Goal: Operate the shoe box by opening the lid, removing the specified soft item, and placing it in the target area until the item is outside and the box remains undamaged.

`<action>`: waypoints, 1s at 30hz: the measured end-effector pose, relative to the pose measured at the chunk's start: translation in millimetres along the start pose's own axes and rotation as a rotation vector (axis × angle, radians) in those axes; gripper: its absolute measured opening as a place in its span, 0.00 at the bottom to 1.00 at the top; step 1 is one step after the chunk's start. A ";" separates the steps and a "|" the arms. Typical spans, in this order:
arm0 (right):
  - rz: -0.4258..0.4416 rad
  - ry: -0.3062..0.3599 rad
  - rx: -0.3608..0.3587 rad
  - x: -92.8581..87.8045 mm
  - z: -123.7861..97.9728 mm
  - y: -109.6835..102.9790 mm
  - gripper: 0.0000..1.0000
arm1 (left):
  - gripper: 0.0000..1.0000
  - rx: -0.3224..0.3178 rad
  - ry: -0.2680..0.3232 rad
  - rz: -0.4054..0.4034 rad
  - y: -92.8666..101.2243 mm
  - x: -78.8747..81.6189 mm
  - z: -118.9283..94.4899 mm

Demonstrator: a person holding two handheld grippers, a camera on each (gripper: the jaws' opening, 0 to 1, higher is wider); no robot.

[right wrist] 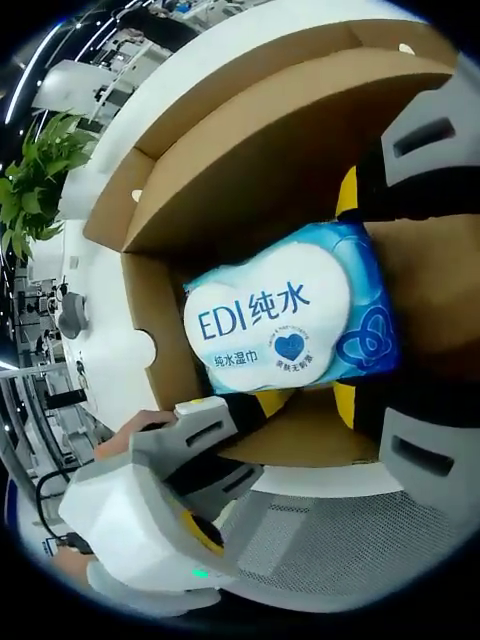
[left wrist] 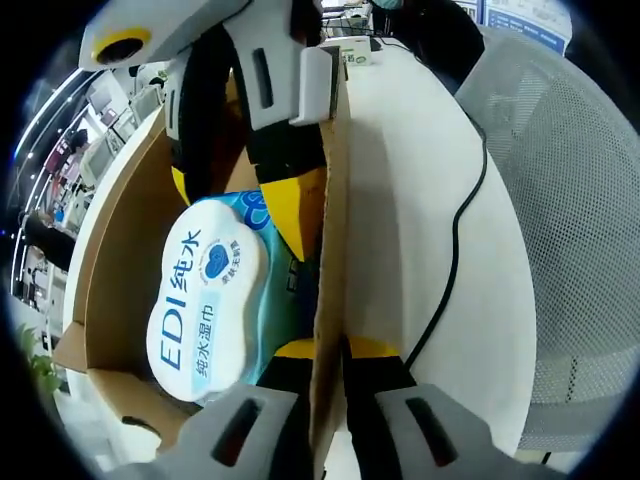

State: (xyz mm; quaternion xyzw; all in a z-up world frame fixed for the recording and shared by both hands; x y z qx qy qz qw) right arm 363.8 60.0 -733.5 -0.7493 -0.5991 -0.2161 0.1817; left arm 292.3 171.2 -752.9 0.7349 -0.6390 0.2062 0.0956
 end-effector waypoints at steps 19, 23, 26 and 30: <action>-0.012 -0.022 0.005 -23.7 -15.6 14.5 0.60 | 0.04 -0.001 -0.001 -0.002 0.1 -0.1 0.0; -0.009 -0.024 0.003 -29.9 -19.7 17.2 0.60 | 0.04 0.000 -0.001 -0.002 0.2 0.2 0.0; -0.010 -0.034 0.003 -33.8 -22.6 19.0 0.60 | 0.04 -0.001 -0.001 -0.001 0.2 0.2 0.0; -0.009 -0.043 0.003 -41.1 -27.6 21.8 0.60 | 0.04 -0.001 -0.001 -0.001 0.1 0.3 -0.3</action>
Point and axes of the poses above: the point that each gripper's makers call its tool centre point, and the gripper's own axes: z roughly forward along the fingers, y roughly to its right, x roughly out of its top, the point moved 7 cm from there along -z, roughly backward along the fingers, and after that the axes turned 2 degrees about -z, right-handed, at the moved point
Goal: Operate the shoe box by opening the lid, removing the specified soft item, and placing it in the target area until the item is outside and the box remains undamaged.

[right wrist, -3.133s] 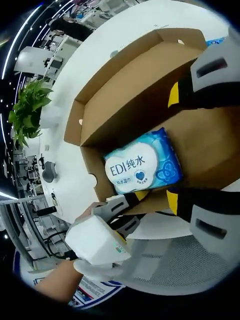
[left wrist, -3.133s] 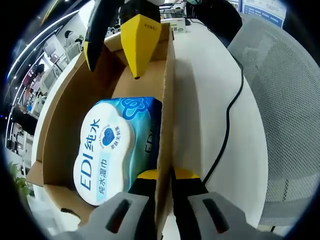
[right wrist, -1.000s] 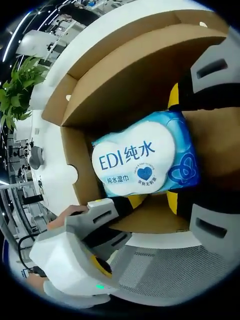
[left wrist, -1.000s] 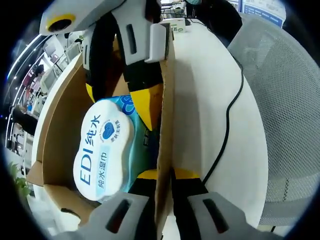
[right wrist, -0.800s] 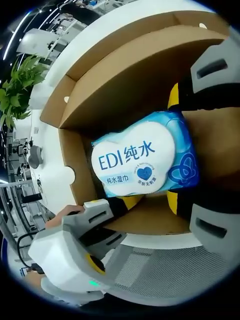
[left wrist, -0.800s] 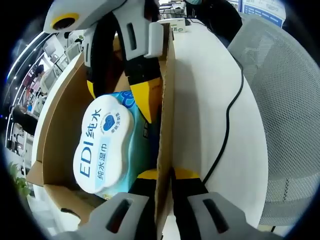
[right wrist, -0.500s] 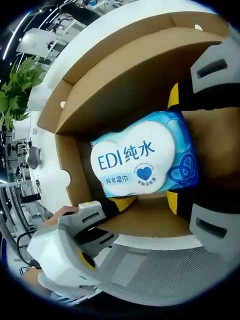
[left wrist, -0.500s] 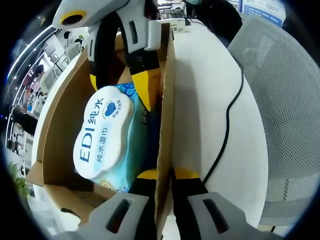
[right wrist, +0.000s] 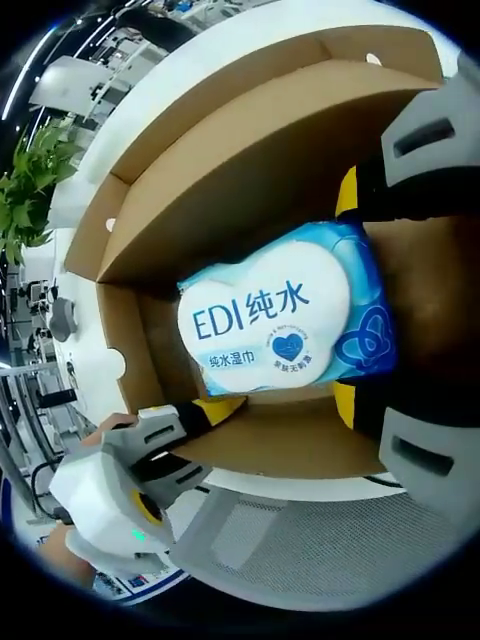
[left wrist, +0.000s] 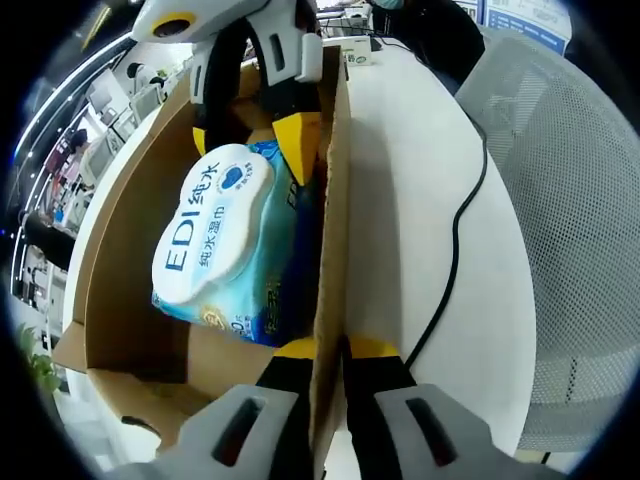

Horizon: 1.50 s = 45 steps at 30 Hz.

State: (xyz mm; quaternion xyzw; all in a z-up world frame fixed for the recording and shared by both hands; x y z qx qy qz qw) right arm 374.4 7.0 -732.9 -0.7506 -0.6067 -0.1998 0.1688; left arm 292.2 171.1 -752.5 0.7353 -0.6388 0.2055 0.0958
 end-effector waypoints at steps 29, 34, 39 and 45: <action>-0.007 -0.034 -0.058 -8.2 -7.7 -3.7 0.63 | 0.11 -0.036 -0.002 -0.053 2.1 0.2 -0.7; -0.016 -0.041 -0.068 -11.1 -15.3 -2.1 0.64 | 0.23 -0.107 0.001 -0.081 6.1 0.6 -1.9; -0.019 -0.019 -0.083 -9.5 -26.2 -1.2 0.65 | 0.38 -0.070 0.092 -0.236 5.6 9.3 -3.2; 0.026 0.034 -0.080 -6.3 -34.7 -3.0 0.64 | 0.44 -0.123 0.201 -0.321 9.9 24.1 -17.8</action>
Point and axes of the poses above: the point that each gripper's makers call its tool centre point, and the gripper's own axes: z roughly forward along the fingers, y roughly to its right, x roughly out of its top, the point moved 7 cm from there along -z, roughly backward along the fingers, and after that the axes turned 2 degrees about -z, right-handed, at the moved point
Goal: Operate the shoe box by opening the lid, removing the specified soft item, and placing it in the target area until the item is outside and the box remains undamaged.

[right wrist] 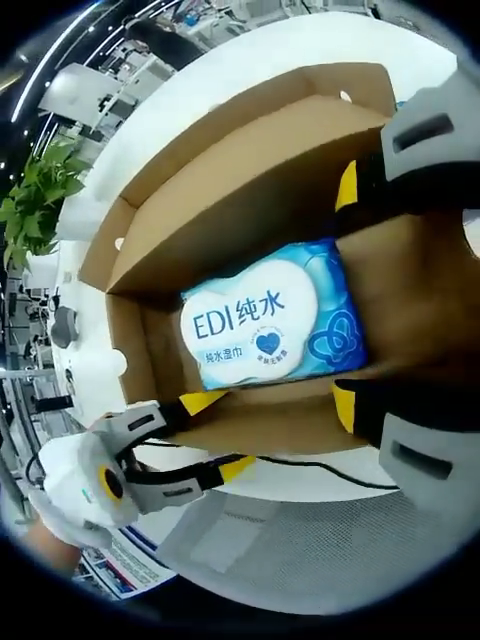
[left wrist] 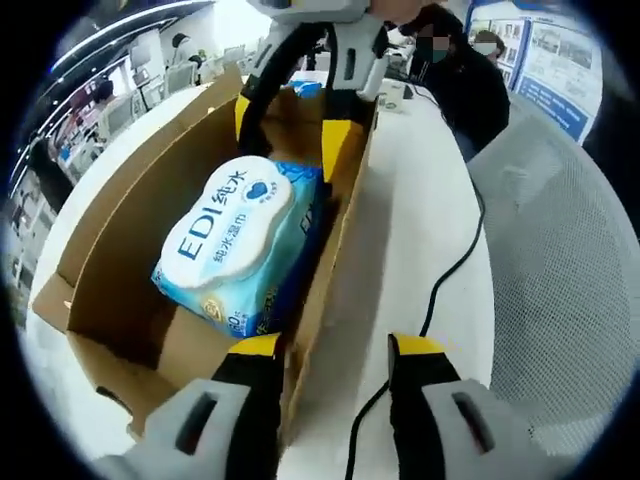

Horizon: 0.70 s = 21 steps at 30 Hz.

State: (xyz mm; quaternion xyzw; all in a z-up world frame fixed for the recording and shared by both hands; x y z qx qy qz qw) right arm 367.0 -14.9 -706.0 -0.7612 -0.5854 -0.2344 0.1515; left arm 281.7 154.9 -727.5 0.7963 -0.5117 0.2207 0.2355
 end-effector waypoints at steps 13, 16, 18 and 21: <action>-0.074 0.024 -0.011 1.6 -22.9 3.8 0.64 | 0.48 0.093 0.091 -0.020 -23.1 33.1 -44.6; -0.112 0.045 0.002 5.0 -27.4 2.0 0.66 | 0.48 0.130 0.105 -0.048 -32.4 33.3 -49.2; -0.121 0.059 0.002 8.7 -30.6 0.6 0.67 | 0.49 0.163 0.142 -0.075 -39.3 35.3 -52.4; -0.128 0.076 0.009 13.2 -32.2 -0.1 0.68 | 0.54 0.196 0.170 -0.088 -47.7 37.7 -54.4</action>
Point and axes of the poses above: the point that each gripper's makers call its tool centre point, and the gripper's own axes: z roughly forward along the fingers, y roughly to its right, x roughly out of its top, the point moved 7 cm from there along -z, roughly backward along the fingers, and after that the axes turned 2 degrees about -z, right-handed, at the moved point
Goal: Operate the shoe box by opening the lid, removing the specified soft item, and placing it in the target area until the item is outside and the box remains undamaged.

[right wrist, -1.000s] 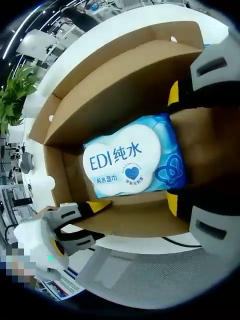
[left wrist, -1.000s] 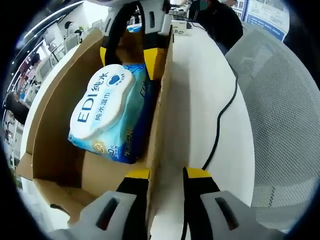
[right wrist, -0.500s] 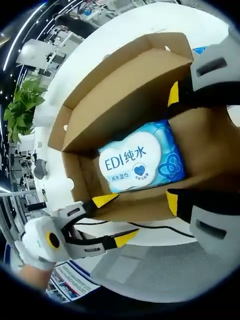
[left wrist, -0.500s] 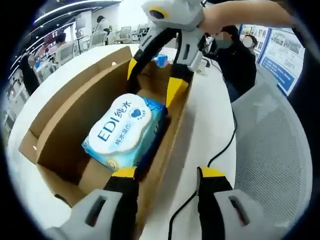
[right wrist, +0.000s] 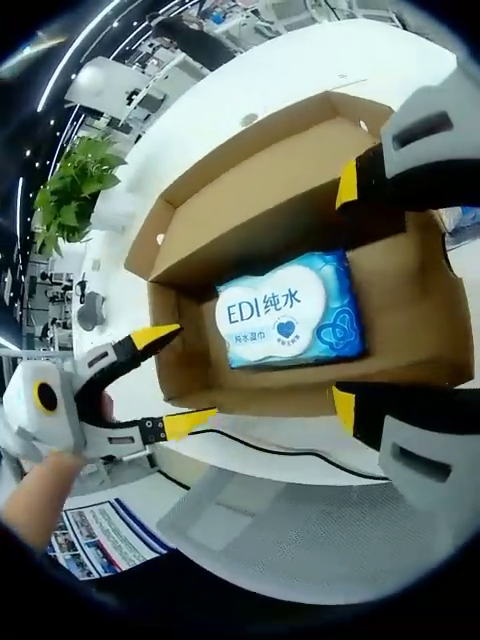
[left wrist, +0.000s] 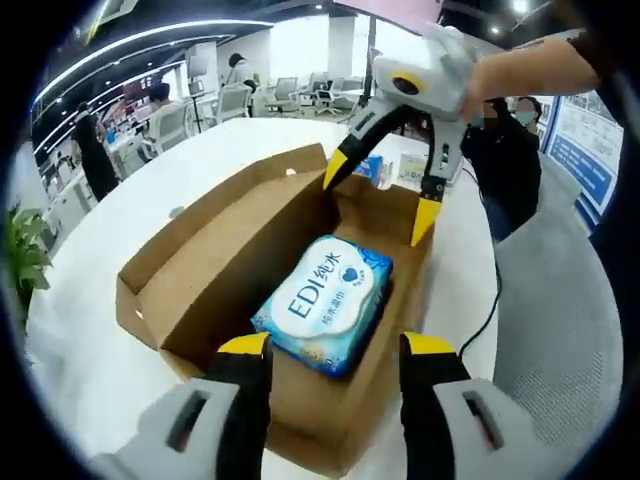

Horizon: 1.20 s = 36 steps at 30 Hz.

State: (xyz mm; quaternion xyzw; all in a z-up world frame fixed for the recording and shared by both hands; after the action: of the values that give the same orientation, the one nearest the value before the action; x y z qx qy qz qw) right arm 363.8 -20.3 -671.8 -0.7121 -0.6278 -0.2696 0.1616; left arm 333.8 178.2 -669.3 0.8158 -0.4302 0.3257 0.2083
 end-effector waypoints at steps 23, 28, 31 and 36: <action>-0.023 -0.077 0.001 -2.6 20.2 2.7 0.71 | 0.60 -0.055 -0.043 0.217 -14.2 -2.6 29.2; -0.033 -0.085 0.011 -4.7 27.5 -0.6 0.70 | 0.60 -0.101 -0.103 0.318 -11.3 -7.2 41.6; -0.034 -0.096 0.024 -6.5 32.8 -1.1 0.70 | 0.63 -0.096 -0.097 0.306 -17.7 -6.2 49.3; -0.014 -0.111 0.022 -11.1 42.8 2.4 0.73 | 0.69 -0.120 -0.138 0.335 -21.3 -14.4 58.7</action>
State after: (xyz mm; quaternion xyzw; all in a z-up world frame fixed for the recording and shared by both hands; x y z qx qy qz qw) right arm 373.1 -5.3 -712.4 -0.7196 -0.6438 -0.2238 0.1325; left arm 366.3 161.5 -721.9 0.7392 -0.5920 0.2729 0.1695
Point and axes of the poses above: the point that each gripper's makers call its tool centre point, and the gripper's own axes: z roughly forward along the fingers, y roughly to its right, x roughly out of its top, the point moved 7 cm from there along -z, roughly backward along the fingers, and after that the axes turned 2 degrees about -z, right-handed, at the moved point
